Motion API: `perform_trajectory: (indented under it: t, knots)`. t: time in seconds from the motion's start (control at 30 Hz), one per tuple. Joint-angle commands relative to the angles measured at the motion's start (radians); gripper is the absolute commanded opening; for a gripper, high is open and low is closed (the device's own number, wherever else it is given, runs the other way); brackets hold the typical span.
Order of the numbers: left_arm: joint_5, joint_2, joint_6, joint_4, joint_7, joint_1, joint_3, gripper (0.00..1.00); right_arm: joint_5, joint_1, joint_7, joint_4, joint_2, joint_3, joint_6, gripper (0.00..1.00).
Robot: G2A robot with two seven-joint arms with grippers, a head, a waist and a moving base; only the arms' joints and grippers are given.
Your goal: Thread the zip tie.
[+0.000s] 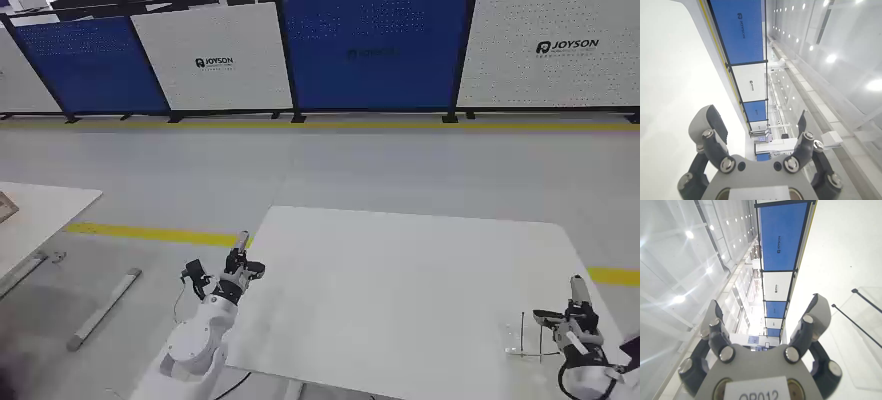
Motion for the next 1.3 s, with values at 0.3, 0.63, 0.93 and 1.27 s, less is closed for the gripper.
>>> perform_trajectory:
  t: [0.3, 0.63, 0.93, 1.27]
  knots:
    - [0.0, 0.0, 0.0, 0.0, 0.0, 0.0, 0.0, 1.0, -0.084, -0.028, 0.207, -0.019, 0.017, 0.084, -0.026, 1.0]
    - [0.0, 0.0, 0.0, 0.0, 0.0, 0.0, 0.0, 1.0, -0.135, -0.034, 0.71, -0.009, 0.057, 0.208, 0.044, 1.0]
    - [0.0, 0.0, 0.0, 0.0, 0.0, 0.0, 0.0, 1.0, -0.135, -0.034, 0.71, -0.009, 0.057, 0.208, 0.044, 1.0]
    - [0.0, 0.0, 0.0, 0.0, 0.0, 0.0, 0.0, 1.0, -0.083, -0.036, 0.91, 0.059, 0.09, 0.435, 0.103, 1.0]
